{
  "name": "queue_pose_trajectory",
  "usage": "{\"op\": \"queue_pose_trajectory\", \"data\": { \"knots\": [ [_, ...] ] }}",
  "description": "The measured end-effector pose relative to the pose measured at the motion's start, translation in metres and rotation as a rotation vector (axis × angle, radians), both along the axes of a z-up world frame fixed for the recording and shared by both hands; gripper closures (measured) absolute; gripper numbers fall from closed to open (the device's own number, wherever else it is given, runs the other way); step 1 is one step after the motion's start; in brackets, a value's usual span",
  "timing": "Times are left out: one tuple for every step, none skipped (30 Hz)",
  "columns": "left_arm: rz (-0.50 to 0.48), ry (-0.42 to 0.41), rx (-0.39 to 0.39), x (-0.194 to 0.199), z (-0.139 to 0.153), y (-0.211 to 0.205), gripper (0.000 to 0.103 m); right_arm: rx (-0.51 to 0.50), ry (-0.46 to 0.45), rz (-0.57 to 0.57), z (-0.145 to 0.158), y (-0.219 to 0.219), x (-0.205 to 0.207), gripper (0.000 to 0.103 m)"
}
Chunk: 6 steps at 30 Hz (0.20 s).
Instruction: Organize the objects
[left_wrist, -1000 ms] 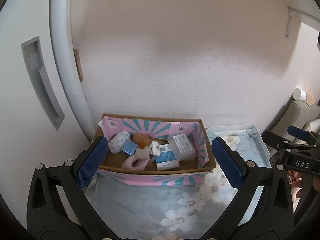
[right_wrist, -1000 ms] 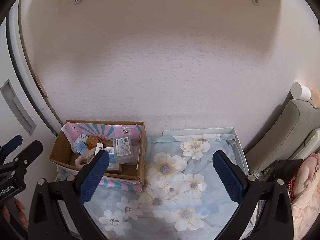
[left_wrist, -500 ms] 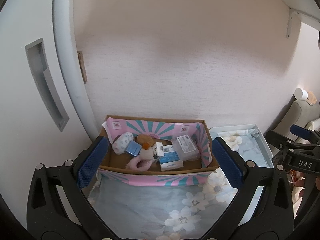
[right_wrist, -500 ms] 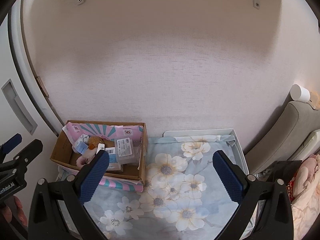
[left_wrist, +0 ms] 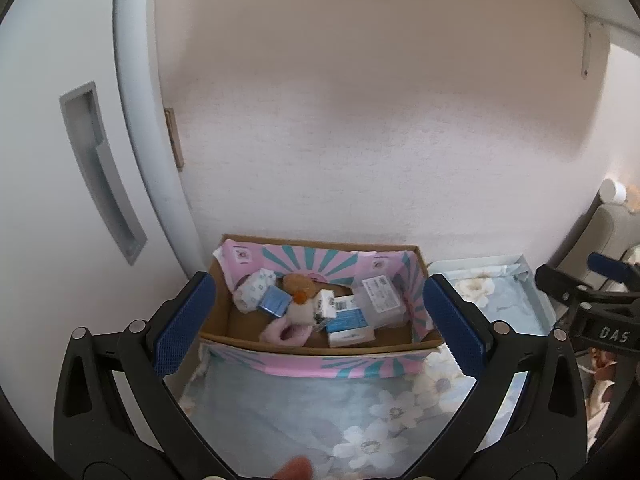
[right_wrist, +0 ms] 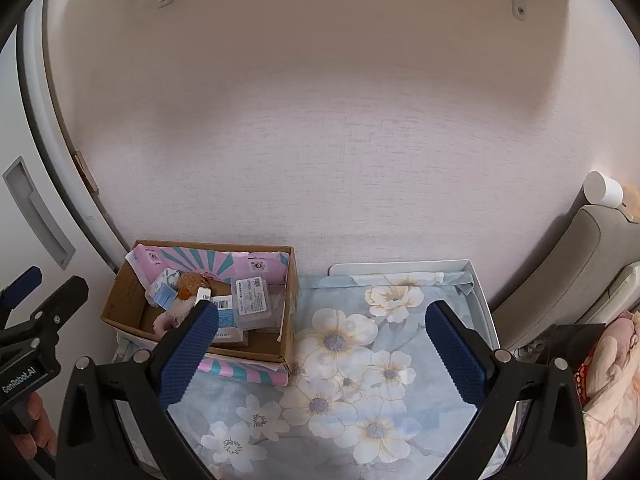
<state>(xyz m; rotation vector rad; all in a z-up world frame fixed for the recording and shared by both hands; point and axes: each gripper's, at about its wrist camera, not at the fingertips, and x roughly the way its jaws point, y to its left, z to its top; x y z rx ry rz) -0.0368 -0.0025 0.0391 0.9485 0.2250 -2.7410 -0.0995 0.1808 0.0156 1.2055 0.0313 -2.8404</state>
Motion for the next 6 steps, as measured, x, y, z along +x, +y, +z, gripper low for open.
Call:
{"op": "queue_pose_trajectory", "data": {
  "knots": [
    [-0.001, 0.003, 0.01, -0.0001, 0.0, -0.0008, 0.0, 0.0, 0.001, 0.001, 0.0, 0.0001, -0.0002, 0.0],
    [0.001, 0.004, 0.012, -0.0003, -0.0001, -0.001, 0.0, 0.0, 0.001, 0.0, -0.0002, 0.0004, -0.0007, 0.0],
    [0.005, 0.004, 0.009, -0.0008, -0.0003, -0.0009, 0.0, 0.0, 0.0, 0.0, -0.0004, 0.0009, -0.0012, 0.0],
    [0.005, 0.003, 0.007, -0.0009, -0.0004, -0.0012, 0.0, 0.0, 0.001, 0.0, -0.0008, 0.0012, -0.0014, 0.0],
    [0.005, 0.001, 0.008, -0.0017, -0.0008, -0.0013, 0.0, 0.0, 0.001, -0.001, -0.0015, 0.002, -0.0021, 0.0],
    [0.006, -0.003, 0.012, -0.0028, -0.0015, -0.0018, 0.0, 0.0, -0.001, -0.002, -0.0021, 0.0024, -0.0026, 0.001]
  ]
}}
